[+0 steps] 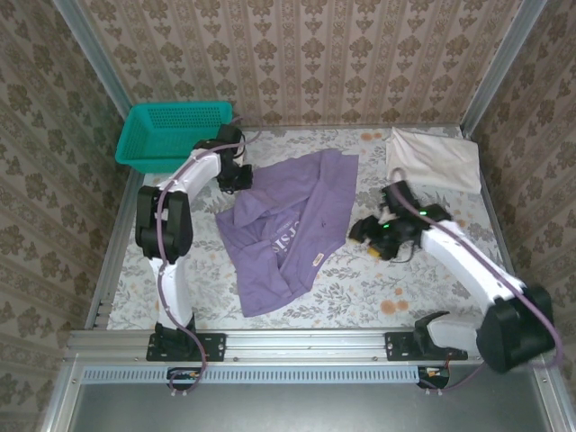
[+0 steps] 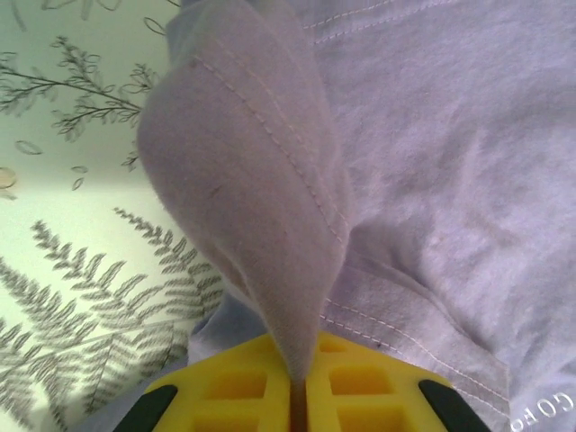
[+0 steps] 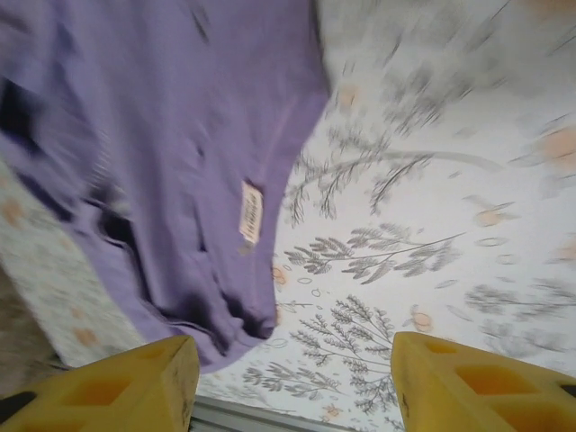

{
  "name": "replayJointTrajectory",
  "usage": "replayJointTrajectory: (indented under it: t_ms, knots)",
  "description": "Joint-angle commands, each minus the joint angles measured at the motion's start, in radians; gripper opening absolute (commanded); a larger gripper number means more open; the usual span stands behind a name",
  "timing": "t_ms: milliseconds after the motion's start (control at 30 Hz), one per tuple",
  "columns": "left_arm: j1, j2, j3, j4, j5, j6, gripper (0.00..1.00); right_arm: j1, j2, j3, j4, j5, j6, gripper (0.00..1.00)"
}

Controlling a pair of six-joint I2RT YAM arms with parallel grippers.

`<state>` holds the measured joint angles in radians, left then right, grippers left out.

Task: Fold and stack the t-shirts

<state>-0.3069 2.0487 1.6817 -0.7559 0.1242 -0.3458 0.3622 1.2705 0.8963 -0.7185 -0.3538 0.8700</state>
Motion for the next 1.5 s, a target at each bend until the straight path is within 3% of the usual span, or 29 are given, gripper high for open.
replayJointTrajectory:
  t_ms: [0,167,500,767,800,900,1233,1467]
  knots:
    - [0.000,-0.077,-0.017,0.014,-0.040,-0.013,0.09,0.126,0.097,-0.013,0.215,0.071,0.153,0.58]
    - [-0.001,-0.099,-0.027,0.000,-0.056,-0.012,0.02,0.236,0.322,0.061,0.261,0.058,0.142,0.49]
    - [0.000,-0.142,-0.056,-0.017,-0.078,-0.030,0.00,0.328,0.552,0.167,0.287,0.088,0.124,0.41]
    - [0.007,-0.212,-0.138,0.007,-0.129,-0.048,0.00,0.310,0.571,0.126,0.266,0.205,0.108,0.05]
    - [0.010,-0.223,-0.152,0.011,-0.136,-0.052,0.00,0.287,0.547,0.102,0.266,0.220,0.106,0.00]
    - [0.015,-0.257,-0.195,0.019,-0.150,-0.063,0.00,0.196,0.468,0.035,0.265,0.240,0.084,0.00]
    - [0.026,-0.389,-0.364,0.021,-0.217,-0.146,0.00,-0.241,0.237,-0.067,0.143,0.200,-0.067,0.00]
    - [0.026,-0.590,-0.641,0.007,-0.261,-0.242,0.00,-0.528,0.152,-0.106,0.136,0.151,-0.126,0.00]
